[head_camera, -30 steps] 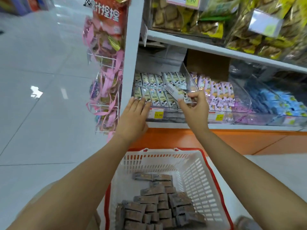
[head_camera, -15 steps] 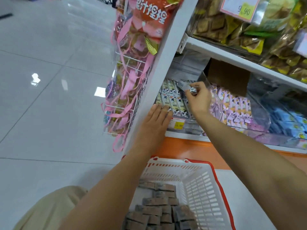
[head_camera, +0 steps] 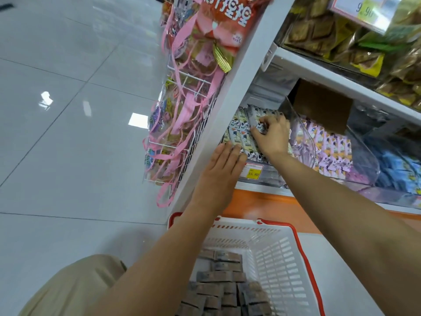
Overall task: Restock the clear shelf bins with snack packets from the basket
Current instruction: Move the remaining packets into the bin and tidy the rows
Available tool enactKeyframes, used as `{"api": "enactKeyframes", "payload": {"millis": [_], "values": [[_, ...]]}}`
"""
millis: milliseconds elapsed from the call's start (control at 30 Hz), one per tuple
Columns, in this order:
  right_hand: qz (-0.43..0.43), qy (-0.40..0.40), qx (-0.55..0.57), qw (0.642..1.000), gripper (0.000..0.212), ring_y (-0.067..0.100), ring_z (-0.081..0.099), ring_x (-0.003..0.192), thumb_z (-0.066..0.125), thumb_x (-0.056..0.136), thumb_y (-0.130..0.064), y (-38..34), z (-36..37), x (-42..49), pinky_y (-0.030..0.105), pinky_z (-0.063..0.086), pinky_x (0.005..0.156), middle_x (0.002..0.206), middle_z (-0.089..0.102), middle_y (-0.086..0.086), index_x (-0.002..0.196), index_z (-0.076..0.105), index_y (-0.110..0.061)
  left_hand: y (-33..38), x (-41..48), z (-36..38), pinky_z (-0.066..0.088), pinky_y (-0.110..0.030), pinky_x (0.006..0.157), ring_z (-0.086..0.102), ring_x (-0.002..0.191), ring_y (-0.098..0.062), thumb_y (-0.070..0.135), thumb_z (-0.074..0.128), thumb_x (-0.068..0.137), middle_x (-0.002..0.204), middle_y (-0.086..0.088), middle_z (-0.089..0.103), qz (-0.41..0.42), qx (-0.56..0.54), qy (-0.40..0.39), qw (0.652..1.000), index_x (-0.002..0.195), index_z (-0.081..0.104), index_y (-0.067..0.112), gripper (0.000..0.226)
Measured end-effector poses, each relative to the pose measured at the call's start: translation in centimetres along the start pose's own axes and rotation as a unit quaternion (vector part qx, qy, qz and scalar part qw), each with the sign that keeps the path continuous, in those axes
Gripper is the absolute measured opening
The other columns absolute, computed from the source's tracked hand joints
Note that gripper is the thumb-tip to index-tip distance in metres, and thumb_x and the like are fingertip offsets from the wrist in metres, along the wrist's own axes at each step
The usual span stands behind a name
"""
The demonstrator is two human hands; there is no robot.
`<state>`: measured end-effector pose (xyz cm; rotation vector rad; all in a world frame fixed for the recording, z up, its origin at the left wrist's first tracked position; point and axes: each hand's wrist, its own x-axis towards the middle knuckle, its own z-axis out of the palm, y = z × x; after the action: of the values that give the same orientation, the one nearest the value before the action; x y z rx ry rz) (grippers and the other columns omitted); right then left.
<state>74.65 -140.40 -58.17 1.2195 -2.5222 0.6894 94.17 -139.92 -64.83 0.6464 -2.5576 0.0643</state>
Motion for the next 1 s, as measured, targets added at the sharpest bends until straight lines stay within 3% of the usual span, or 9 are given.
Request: {"api": "enactKeyframes", "payload": {"millis": [167,300,400,500,633,700,767,867,1000], "values": [[-0.005,-0.047,0.041,0.998,0.042,0.027,0.042,0.121,0.068,0.087,-0.035,0.1,-1.4,-0.5,0.030,0.034,0.099,0.123,0.049,0.013,0.123,0.061,-0.013,0.2,0.0,-0.2,0.002,-0.045,0.122,0.030,0.144,-0.034,0.009,0.039,0.077,0.151,-0.015,0.041,-0.008,0.014,0.000,1.000,0.144,0.042,0.008,0.067],[-0.026,-0.037,0.126,0.991,0.033,0.017,0.050,0.111,0.069,0.088,-0.024,0.4,-2.7,-1.9,0.008,0.035,0.087,0.122,0.053,0.011,0.118,0.063,-0.013,0.4,0.0,-1.6,-0.013,-0.043,0.119,0.019,0.148,-0.032,0.011,0.023,0.081,0.158,-0.013,0.028,-0.019,0.032,-0.019,0.999,0.152,0.029,0.011,0.071],[-0.040,-0.041,0.194,0.979,0.026,0.011,0.055,0.104,0.067,0.089,-0.021,0.8,-3.8,-3.7,0.010,0.043,0.088,0.120,0.056,0.008,0.114,0.065,-0.015,0.7,-0.3,-2.0,-0.028,-0.038,0.110,-0.001,0.151,-0.030,0.007,0.030,0.089,0.164,-0.011,0.005,-0.023,0.033,-0.057,0.998,0.156,0.003,0.014,0.073],[-0.068,-0.034,0.236,0.969,0.020,0.003,0.055,0.092,0.064,0.091,-0.015,1.3,-5.5,-6.4,0.004,0.040,0.076,0.110,0.060,0.007,0.111,0.067,-0.013,0.8,-0.3,-2.2,-0.020,-0.041,0.116,-0.001,0.151,-0.030,0.011,0.047,0.091,0.163,-0.010,0.005,-0.033,0.039,-0.062,0.997,0.156,-0.001,0.016,0.081],[-0.117,-0.012,0.261,0.958,0.017,0.001,0.056,0.092,0.060,0.093,-0.008,3.0,-7.5,-10.4,0.012,0.045,0.079,0.101,0.063,-0.002,0.108,0.067,-0.011,1.5,-0.5,-2.2,-0.019,-0.041,0.118,-0.015,0.149,-0.028,0.014,0.042,0.092,0.162,-0.012,-0.015,-0.034,0.026,-0.066,0.997,0.155,-0.012,0.013,0.083],[-0.115,-0.001,0.278,0.954,0.017,-0.002,0.056,0.088,0.059,0.093,-0.006,4.1,-7.7,-12.3,0.011,0.045,0.077,0.097,0.062,-0.005,0.107,0.068,-0.008,2.5,-1.4,-1.7,-0.015,-0.044,0.120,-0.010,0.150,-0.031,0.009,0.041,0.086,0.162,-0.014,-0.008,0.005,0.022,-0.038,0.999,0.157,-0.001,0.010,0.082],[-0.098,0.002,0.284,0.954,0.015,0.002,0.057,0.082,0.059,0.092,-0.008,5.5,-7.5,-14.1,0.013,0.045,0.073,0.093,0.063,-0.003,0.104,0.069,-0.009,3.8,-2.3,-0.7,-0.004,-0.046,0.122,0.007,0.149,-0.035,0.009,0.044,0.078,0.161,-0.018,0.014,0.060,0.008,-0.034,0.998,0.155,0.019,0.006,0.081],[-0.054,-0.009,0.285,0.957,0.015,0.004,0.057,0.079,0.059,0.092,-0.009,8.2,-6.3,-16.9,0.016,0.047,0.070,0.093,0.065,-0.001,0.103,0.069,-0.011,5.7,-3.6,0.7,0.002,-0.045,0.122,0.027,0.144,-0.034,0.019,0.061,0.076,0.153,-0.015,0.037,0.118,0.008,-0.105,0.987,0.147,0.040,0.009,0.074],[-0.001,-0.059,0.258,0.964,0.013,0.000,0.057,0.076,0.061,0.092,-0.008,12.3,-4.0,-20.8,0.012,0.043,0.068,0.093,0.065,-0.001,0.102,0.069,-0.010,6.4,-5.4,3.4,-0.009,-0.039,0.119,0.006,0.151,-0.025,0.040,0.047,0.098,0.164,-0.004,0.013,0.095,-0.021,-0.252,0.963,0.155,0.022,0.021,0.065]]}}
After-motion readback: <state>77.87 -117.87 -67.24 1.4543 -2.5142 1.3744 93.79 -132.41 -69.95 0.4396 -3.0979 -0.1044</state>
